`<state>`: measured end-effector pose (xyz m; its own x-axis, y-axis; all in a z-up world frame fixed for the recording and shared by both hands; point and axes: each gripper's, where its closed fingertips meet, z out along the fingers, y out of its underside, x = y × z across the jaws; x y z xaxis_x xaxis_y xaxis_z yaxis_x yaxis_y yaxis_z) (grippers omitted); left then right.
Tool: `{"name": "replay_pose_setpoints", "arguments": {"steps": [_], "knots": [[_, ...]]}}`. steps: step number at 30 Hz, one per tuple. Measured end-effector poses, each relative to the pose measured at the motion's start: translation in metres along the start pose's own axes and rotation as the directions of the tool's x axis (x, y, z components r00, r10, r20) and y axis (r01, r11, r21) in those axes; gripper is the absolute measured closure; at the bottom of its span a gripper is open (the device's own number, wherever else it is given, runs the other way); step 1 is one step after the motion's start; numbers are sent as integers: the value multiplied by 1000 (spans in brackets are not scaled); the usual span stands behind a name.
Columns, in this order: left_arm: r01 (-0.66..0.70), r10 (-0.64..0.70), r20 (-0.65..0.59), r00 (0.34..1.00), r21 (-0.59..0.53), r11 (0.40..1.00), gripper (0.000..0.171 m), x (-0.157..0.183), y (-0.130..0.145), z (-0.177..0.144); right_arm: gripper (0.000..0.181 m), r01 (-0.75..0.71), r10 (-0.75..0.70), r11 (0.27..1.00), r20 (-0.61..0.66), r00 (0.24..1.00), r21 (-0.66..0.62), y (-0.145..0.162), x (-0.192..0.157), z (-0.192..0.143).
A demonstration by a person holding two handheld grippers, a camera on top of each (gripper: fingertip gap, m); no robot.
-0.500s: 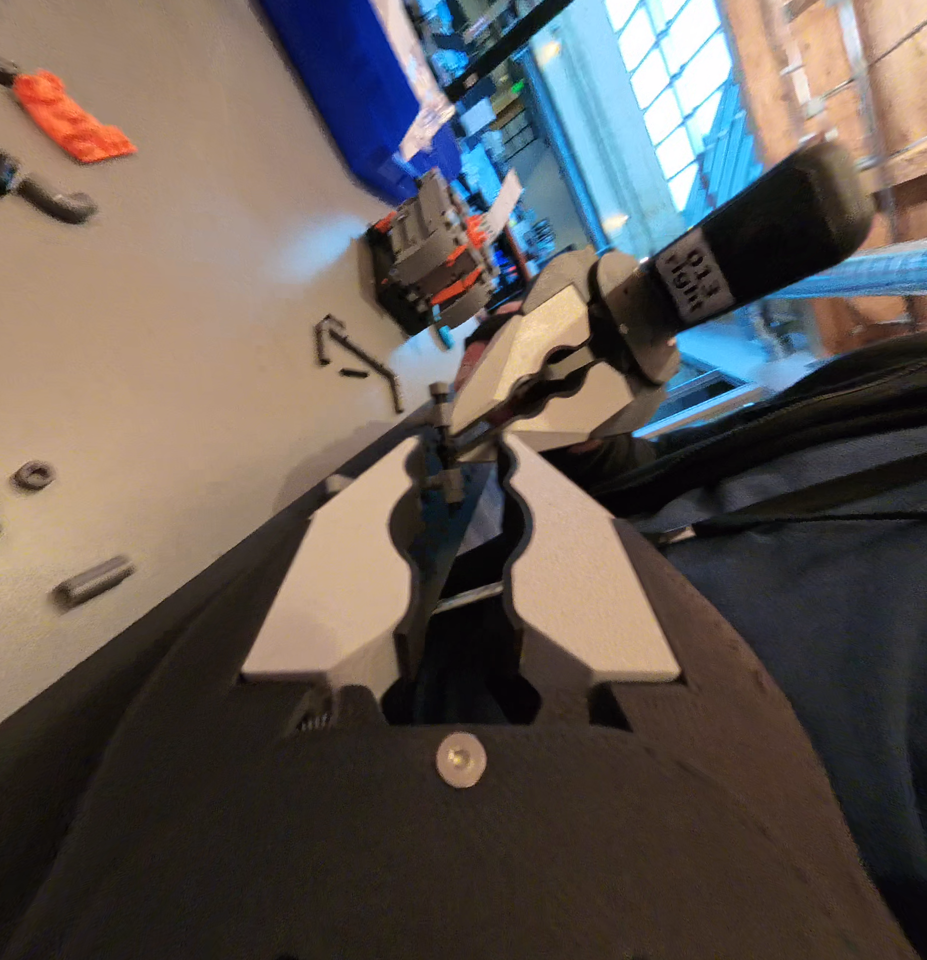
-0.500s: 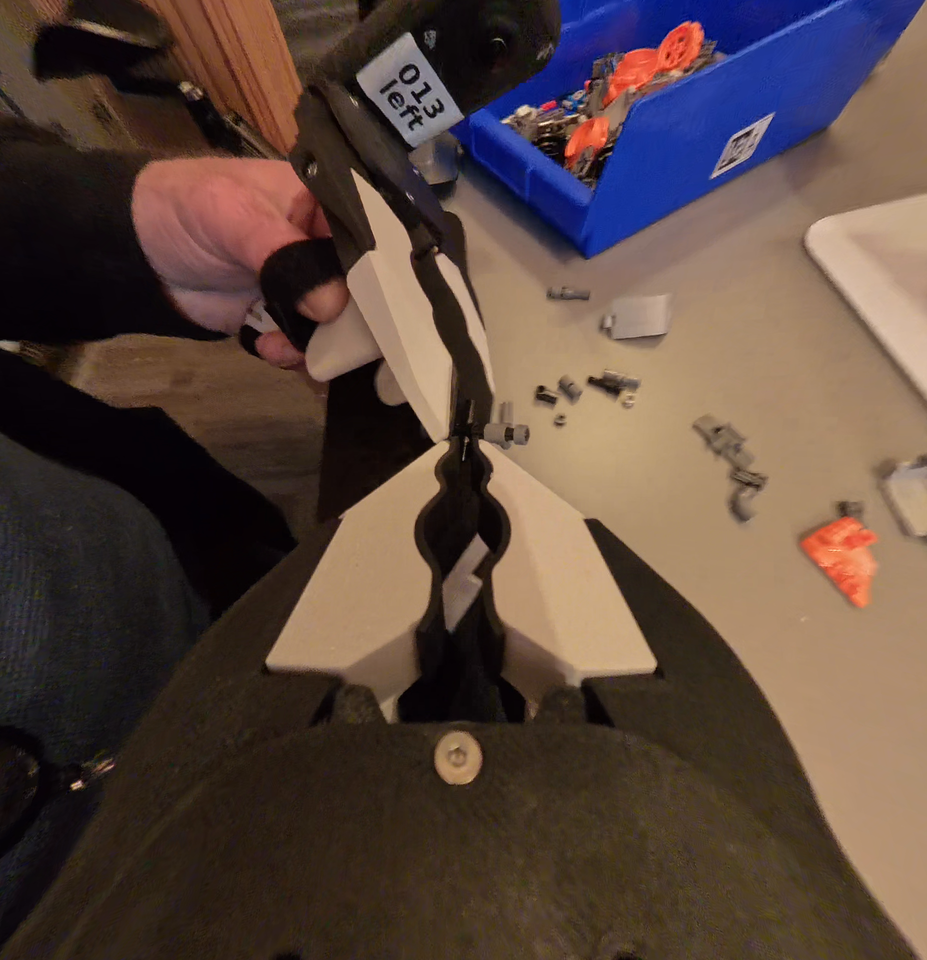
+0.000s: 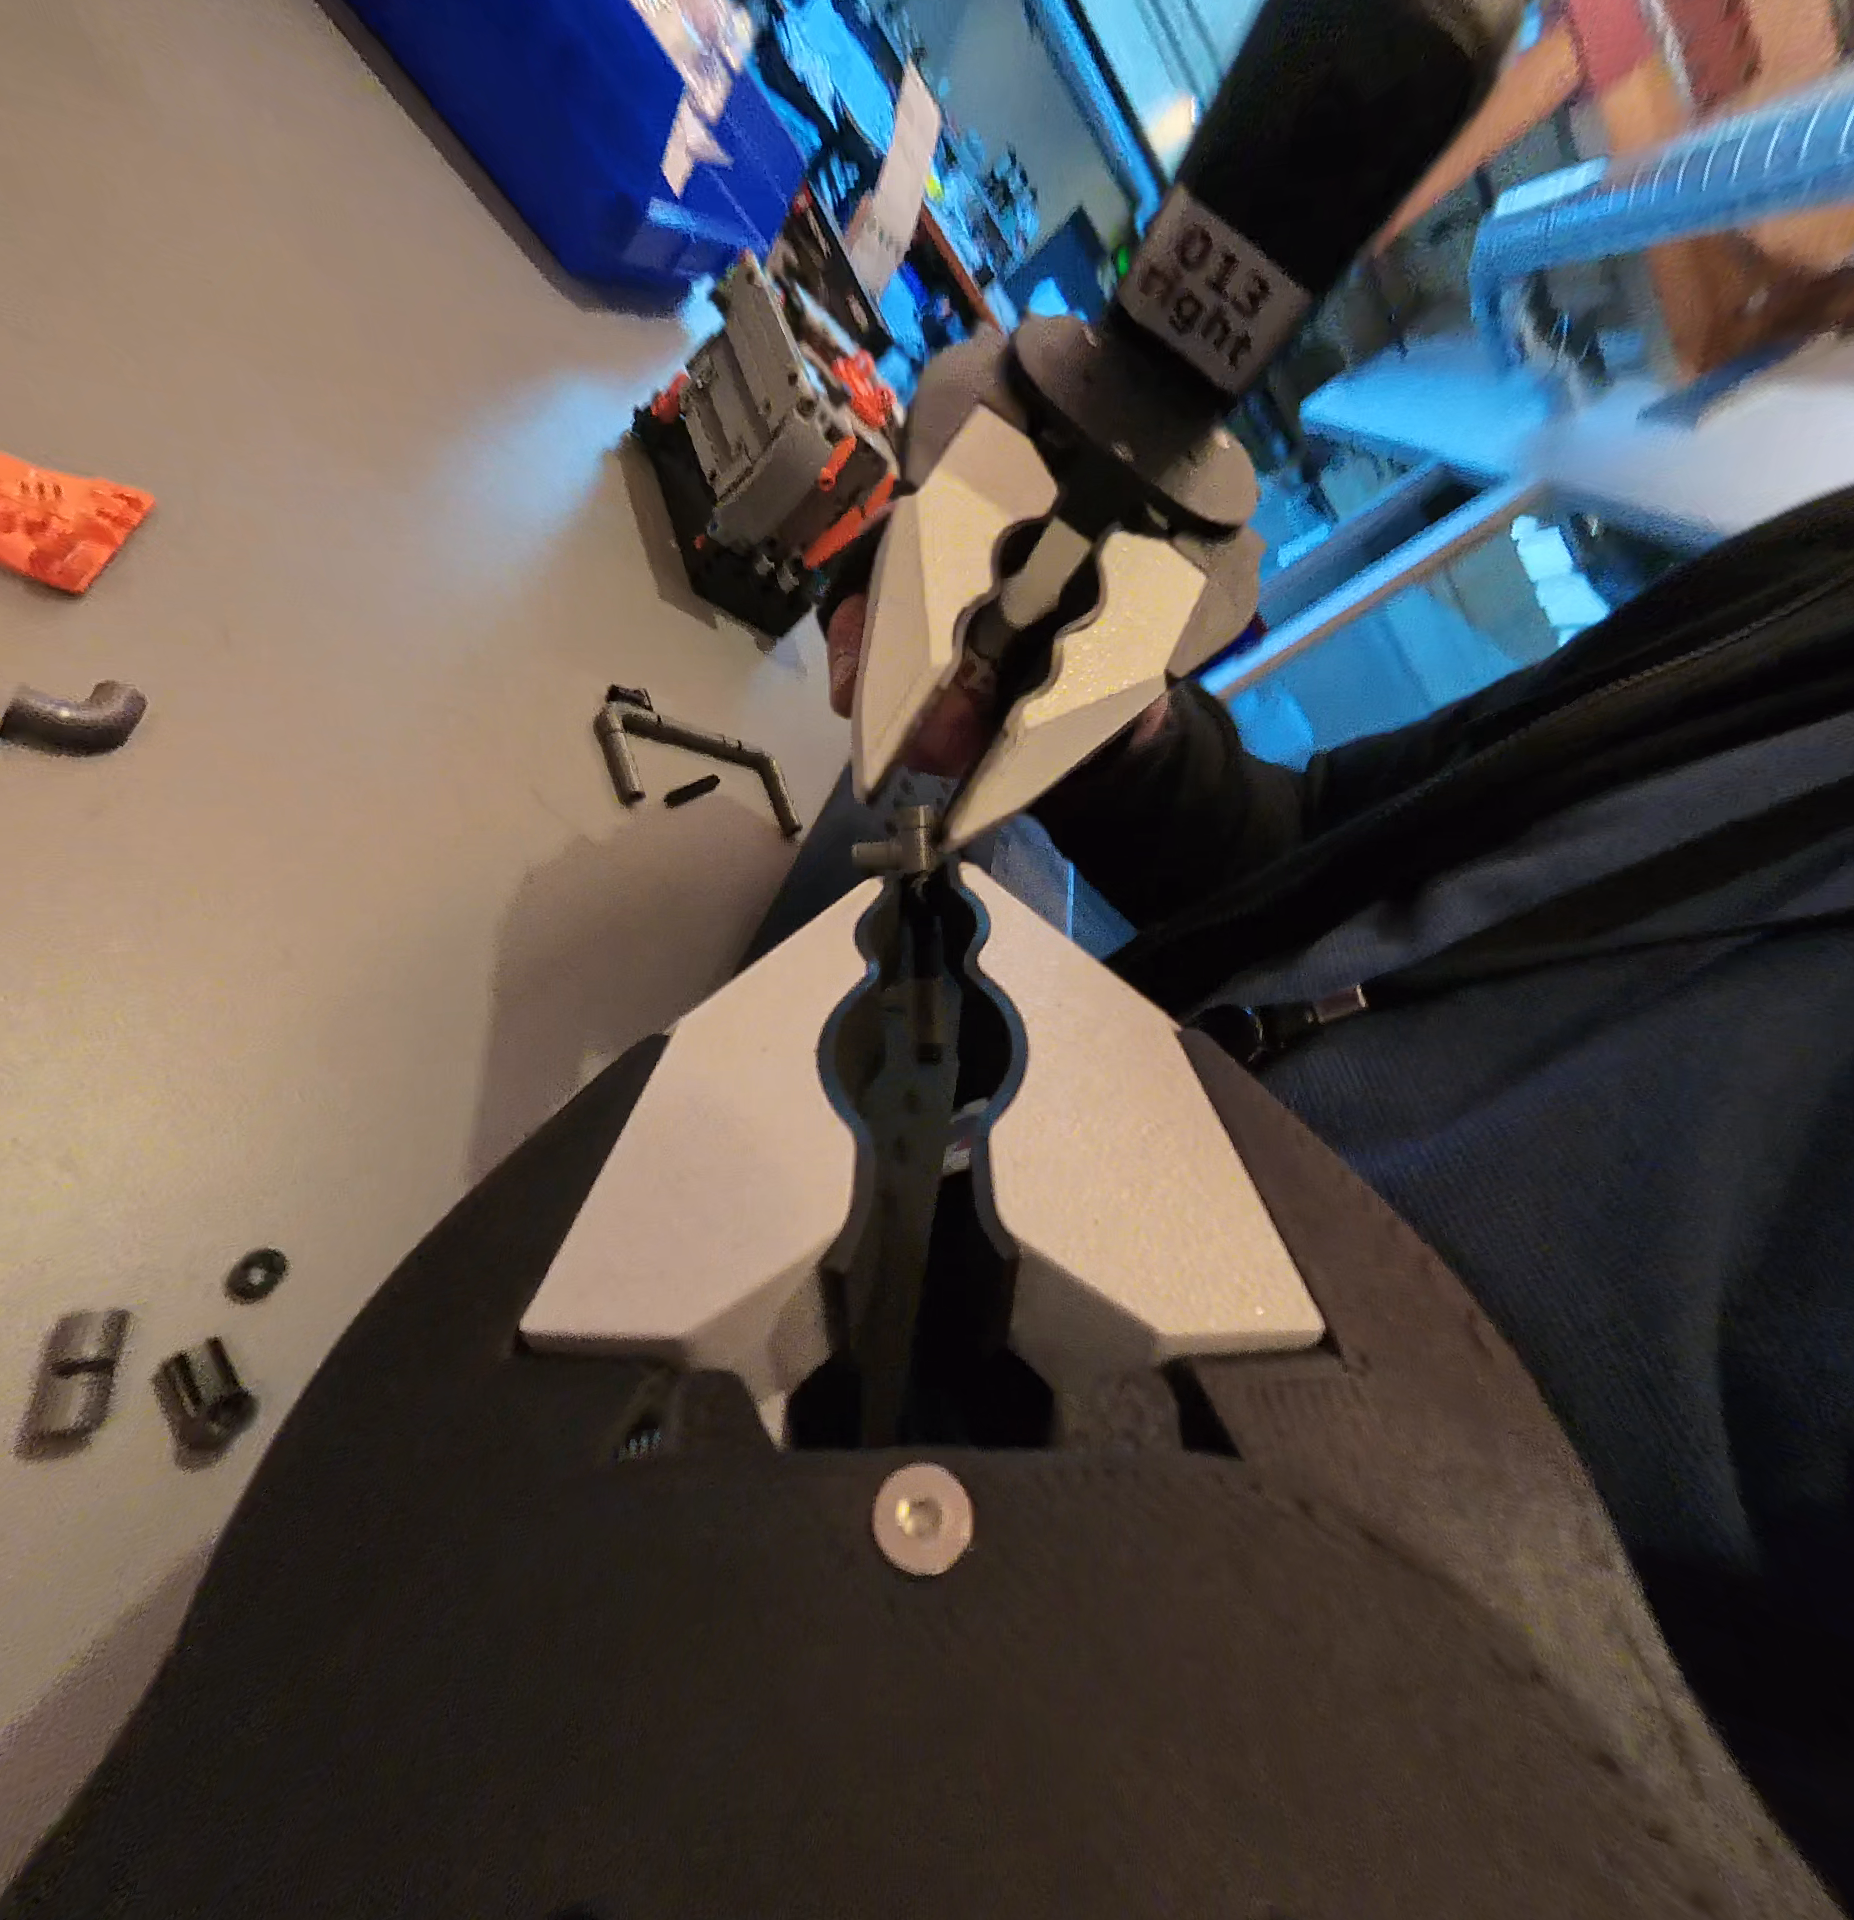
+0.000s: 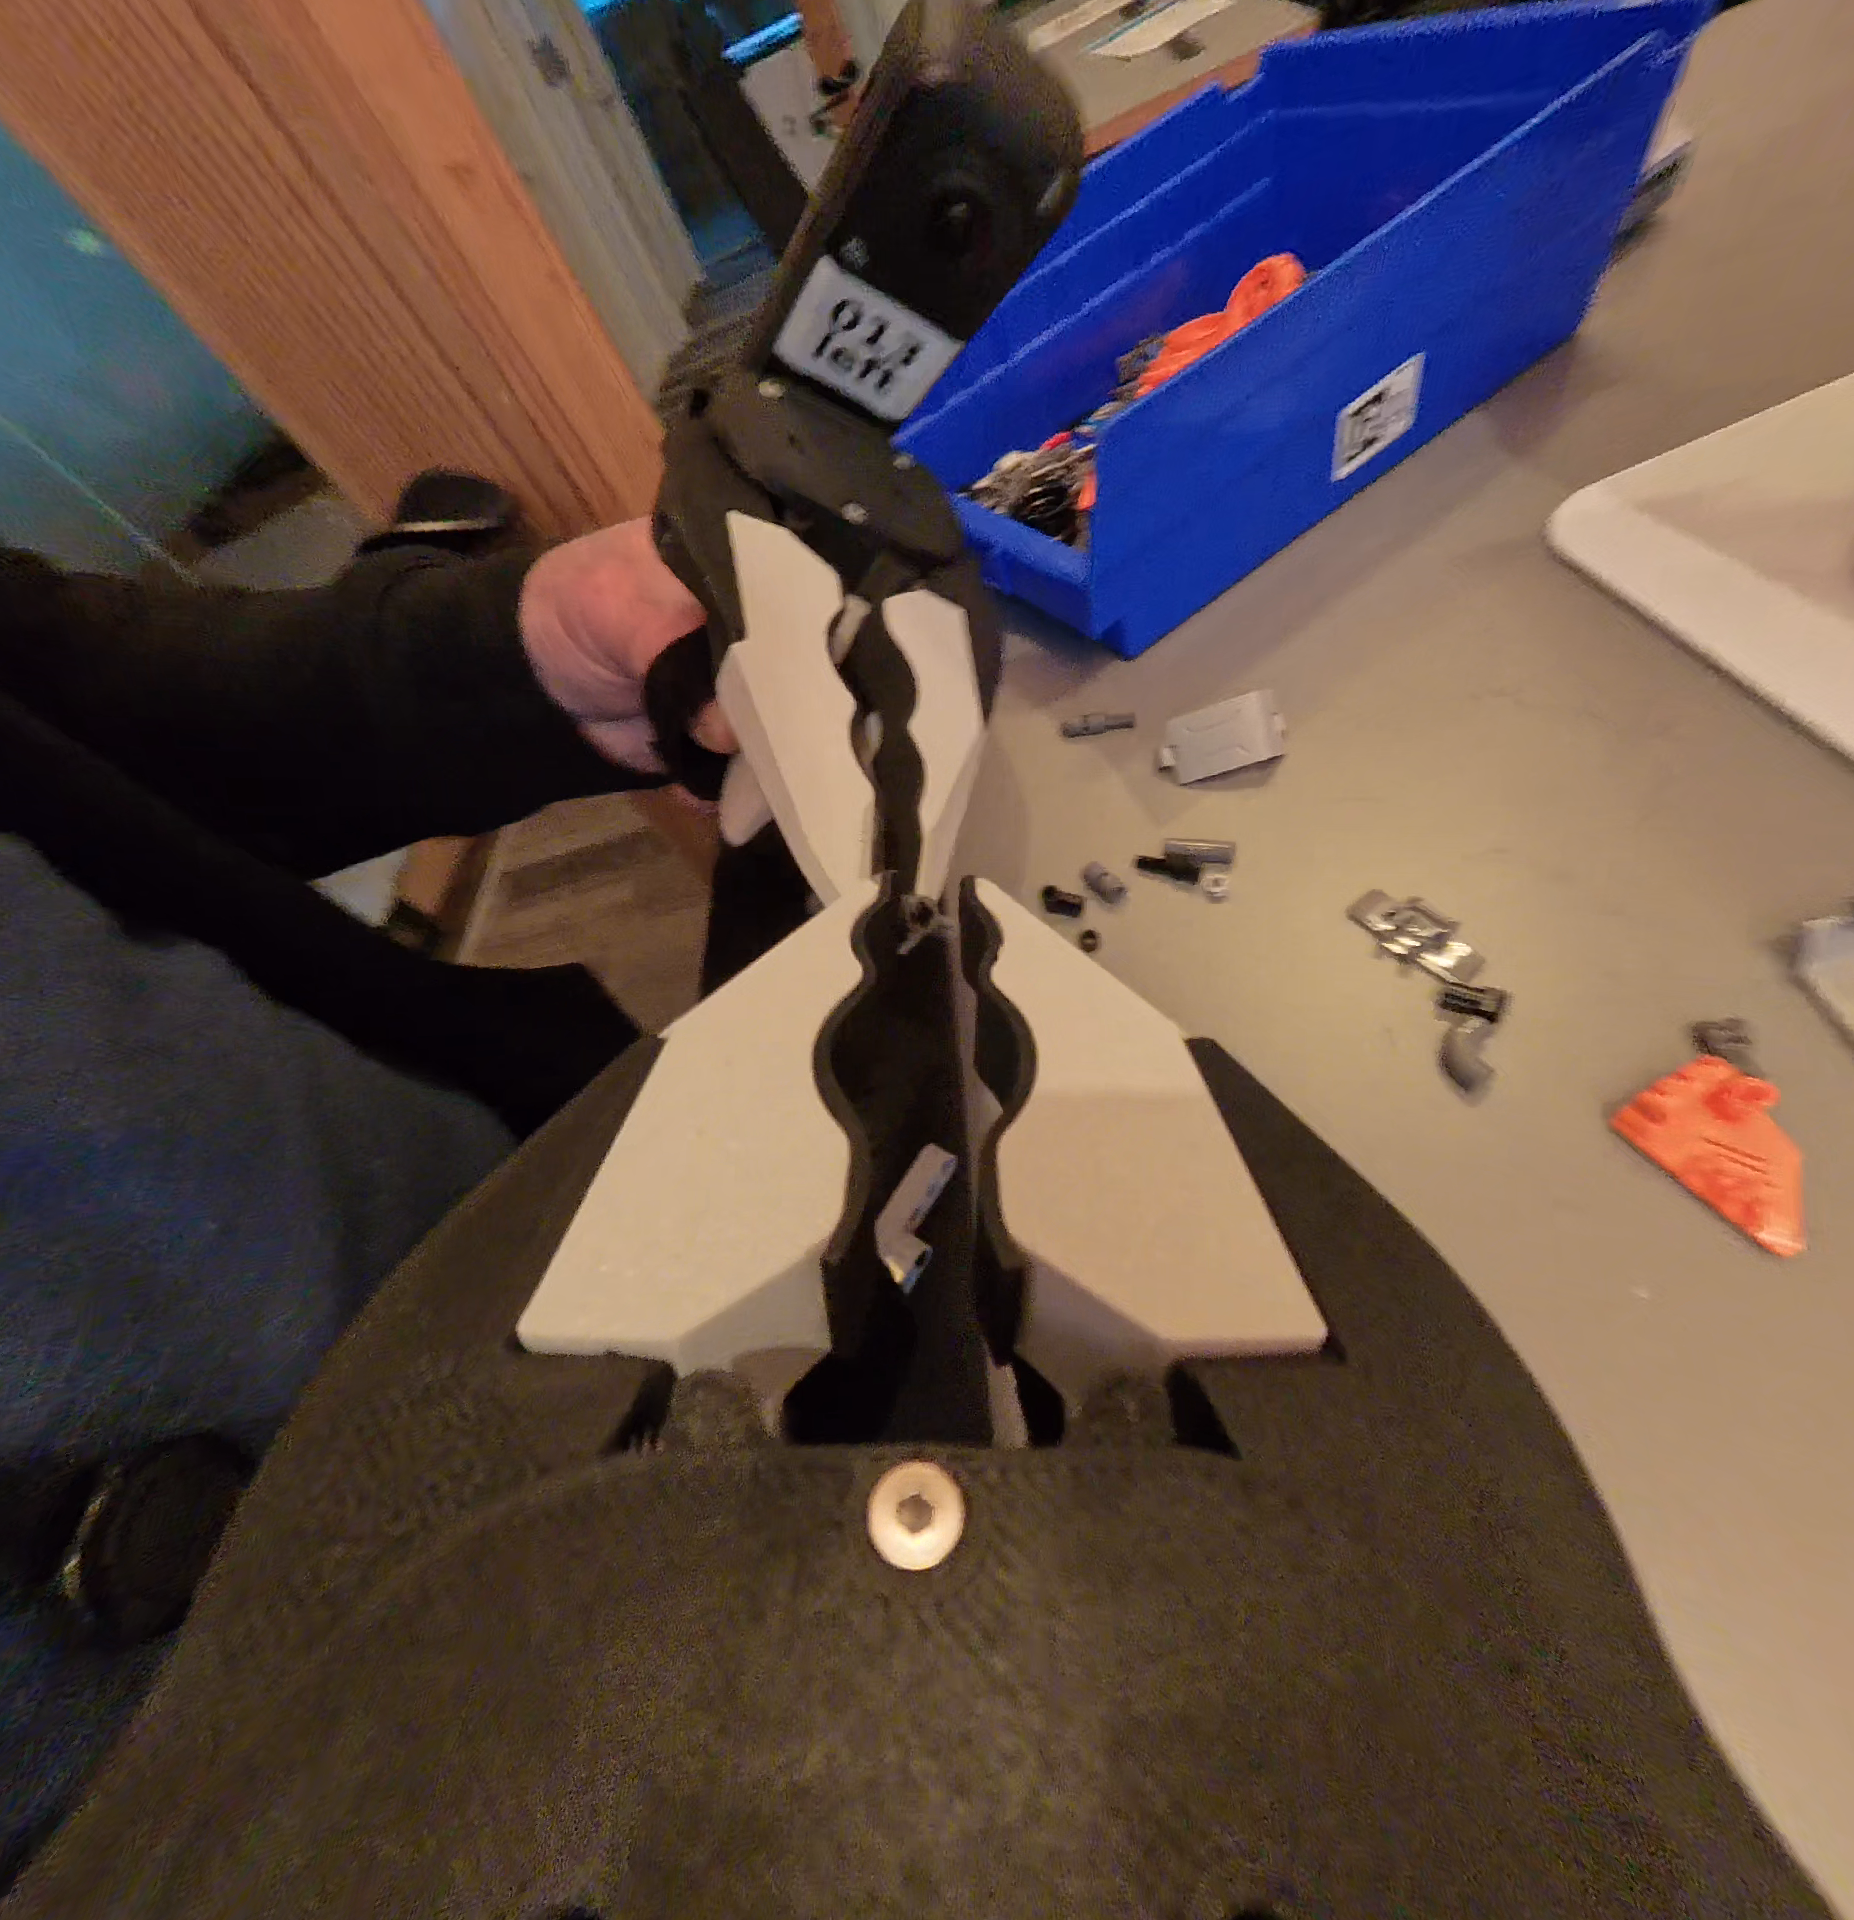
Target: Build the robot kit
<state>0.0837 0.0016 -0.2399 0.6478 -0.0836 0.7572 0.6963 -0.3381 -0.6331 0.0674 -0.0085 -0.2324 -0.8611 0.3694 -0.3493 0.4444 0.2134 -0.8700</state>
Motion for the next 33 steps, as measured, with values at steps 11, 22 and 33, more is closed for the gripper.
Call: {"name": "replay_pose_setpoints", "arguments": {"steps": [11, 22, 33], "knots": [[-38, -17, -258, 966, -207, 978, 168, 5, -10, -12, 176, -42, 40, 998, 41, 998, 55, -7, -2, 1], [-253, 199, -196, 960, -313, 915, 167, -4, -7, -2, 178, -204, 208, 973, -29, 978, 109, 0, 5, -9], [-167, 125, -173, 977, -254, 953, 167, -16, 2, 6, 179, -166, 171, 980, -39, 984, 108, 22, 11, -20]]}}
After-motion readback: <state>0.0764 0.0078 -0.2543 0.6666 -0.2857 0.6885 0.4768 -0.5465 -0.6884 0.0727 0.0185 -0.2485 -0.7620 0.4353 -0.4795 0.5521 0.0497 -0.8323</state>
